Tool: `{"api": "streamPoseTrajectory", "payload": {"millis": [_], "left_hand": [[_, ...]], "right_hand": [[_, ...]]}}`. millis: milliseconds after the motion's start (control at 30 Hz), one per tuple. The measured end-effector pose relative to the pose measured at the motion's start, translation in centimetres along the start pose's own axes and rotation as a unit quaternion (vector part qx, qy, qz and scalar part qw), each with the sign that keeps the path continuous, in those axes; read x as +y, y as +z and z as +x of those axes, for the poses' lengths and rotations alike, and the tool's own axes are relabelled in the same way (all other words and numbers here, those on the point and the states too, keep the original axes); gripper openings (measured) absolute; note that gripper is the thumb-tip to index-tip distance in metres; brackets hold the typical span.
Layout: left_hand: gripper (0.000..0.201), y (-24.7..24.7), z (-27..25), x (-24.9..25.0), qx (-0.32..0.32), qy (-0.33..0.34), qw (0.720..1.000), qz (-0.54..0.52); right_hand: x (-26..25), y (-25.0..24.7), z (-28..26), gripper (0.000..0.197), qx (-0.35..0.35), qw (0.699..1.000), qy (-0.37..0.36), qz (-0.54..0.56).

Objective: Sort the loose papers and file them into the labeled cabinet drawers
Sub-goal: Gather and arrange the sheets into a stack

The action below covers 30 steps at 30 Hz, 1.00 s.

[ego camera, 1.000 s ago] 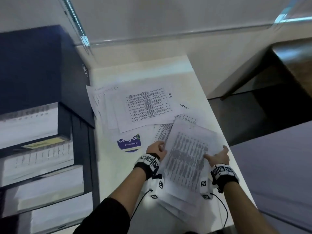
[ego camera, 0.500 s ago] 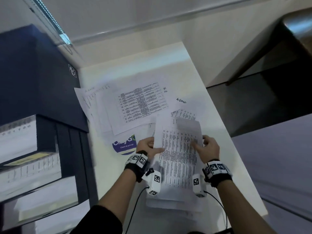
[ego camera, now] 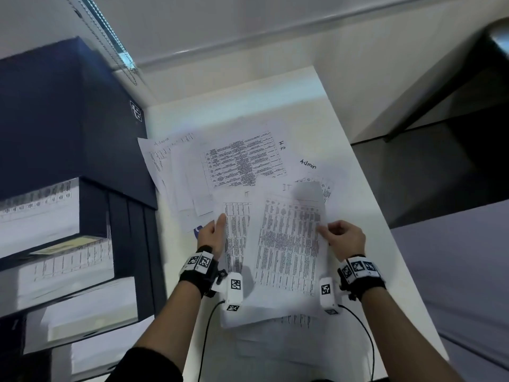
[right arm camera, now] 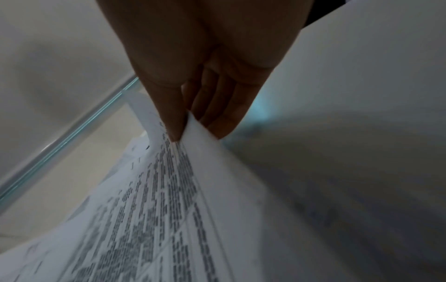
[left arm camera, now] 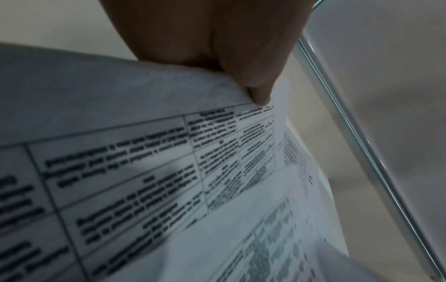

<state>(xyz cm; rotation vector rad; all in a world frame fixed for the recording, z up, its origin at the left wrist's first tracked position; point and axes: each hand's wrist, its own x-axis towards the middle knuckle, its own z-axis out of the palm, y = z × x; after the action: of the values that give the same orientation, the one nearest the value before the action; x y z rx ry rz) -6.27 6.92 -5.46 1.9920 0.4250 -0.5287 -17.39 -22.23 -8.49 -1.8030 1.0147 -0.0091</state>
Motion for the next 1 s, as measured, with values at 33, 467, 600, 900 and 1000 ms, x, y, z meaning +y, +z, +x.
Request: {"api": "streamPoseTrajectory", "payload": {"millis": [33,467,600,900,1000], "left_hand": [[0.048,-0.2,0.2,-0.1,0.013,0.011,1.000,-0.002],[0.076,2.3,-0.2,-1.2,-0.102,-0.048,0.989,0.100],[0.070,0.1,-0.3,-1.9,-0.118,-0.057,0.987,0.093],[0.029,-6.2,-1.4,-5.1,-0.193,-0.037,0.980,0.038],[0.030,-5.6,-2.5,-5.2,-0.218,0.028,0.975,0.030]], "right_hand": [[0.3,-0.7,0.3,0.023,0.007,1.000,0.003,-0.002],[-0.8,3.5,-3.3,0.022,-0.201,0.975,-0.076,-0.052],[-1.9,3.8,-3.7,0.030,-0.138,0.989,-0.043,0.017],[-0.8,0.7,-0.4,0.066,-0.044,0.993,0.021,0.112],[-1.9,0.8,-0.8,0.067,-0.069,0.982,0.021,0.177]]}}
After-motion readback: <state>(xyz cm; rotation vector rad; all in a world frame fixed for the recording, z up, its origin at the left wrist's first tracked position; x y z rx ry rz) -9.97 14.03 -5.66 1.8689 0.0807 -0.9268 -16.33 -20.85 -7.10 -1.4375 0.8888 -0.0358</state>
